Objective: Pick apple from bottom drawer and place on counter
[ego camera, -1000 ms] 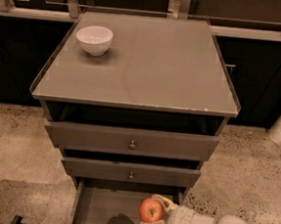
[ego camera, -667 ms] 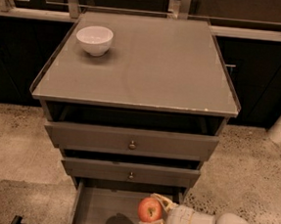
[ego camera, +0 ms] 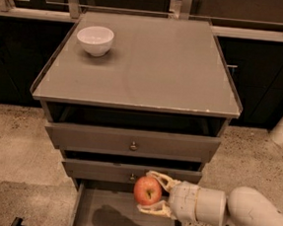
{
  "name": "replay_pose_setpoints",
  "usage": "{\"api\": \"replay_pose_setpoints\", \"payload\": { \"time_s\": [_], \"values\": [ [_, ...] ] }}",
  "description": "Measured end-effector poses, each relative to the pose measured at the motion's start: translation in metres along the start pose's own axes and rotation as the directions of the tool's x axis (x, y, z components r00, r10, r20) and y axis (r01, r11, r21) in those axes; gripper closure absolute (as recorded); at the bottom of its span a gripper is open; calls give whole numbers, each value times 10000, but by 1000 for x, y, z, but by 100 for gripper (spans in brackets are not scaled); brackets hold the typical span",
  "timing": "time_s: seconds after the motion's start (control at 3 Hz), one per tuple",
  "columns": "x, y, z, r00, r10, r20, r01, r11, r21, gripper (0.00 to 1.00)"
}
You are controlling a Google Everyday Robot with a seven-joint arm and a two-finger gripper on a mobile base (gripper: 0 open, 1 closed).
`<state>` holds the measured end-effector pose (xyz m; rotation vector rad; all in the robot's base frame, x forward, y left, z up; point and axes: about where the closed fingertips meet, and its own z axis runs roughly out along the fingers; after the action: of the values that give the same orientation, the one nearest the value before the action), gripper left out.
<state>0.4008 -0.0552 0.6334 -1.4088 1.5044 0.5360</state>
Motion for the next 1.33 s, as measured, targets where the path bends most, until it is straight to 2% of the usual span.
{"api": "replay_pose_setpoints", "payload": {
  "time_s": [0.33, 0.67, 1.0, 1.33],
  "values": [
    [-71, -16, -21, 9933, -1132, -230, 1124, 9931, -347, 100],
    [-71, -16, -21, 9933, -1132, -230, 1124, 9931, -347, 100],
    [-83, -20, -25, 9894, -1451, 103, 1454, 9883, -456, 100],
    [-117, -39, -47, 9772, -2106, 288, 2121, 9747, -704, 100]
  ]
}}
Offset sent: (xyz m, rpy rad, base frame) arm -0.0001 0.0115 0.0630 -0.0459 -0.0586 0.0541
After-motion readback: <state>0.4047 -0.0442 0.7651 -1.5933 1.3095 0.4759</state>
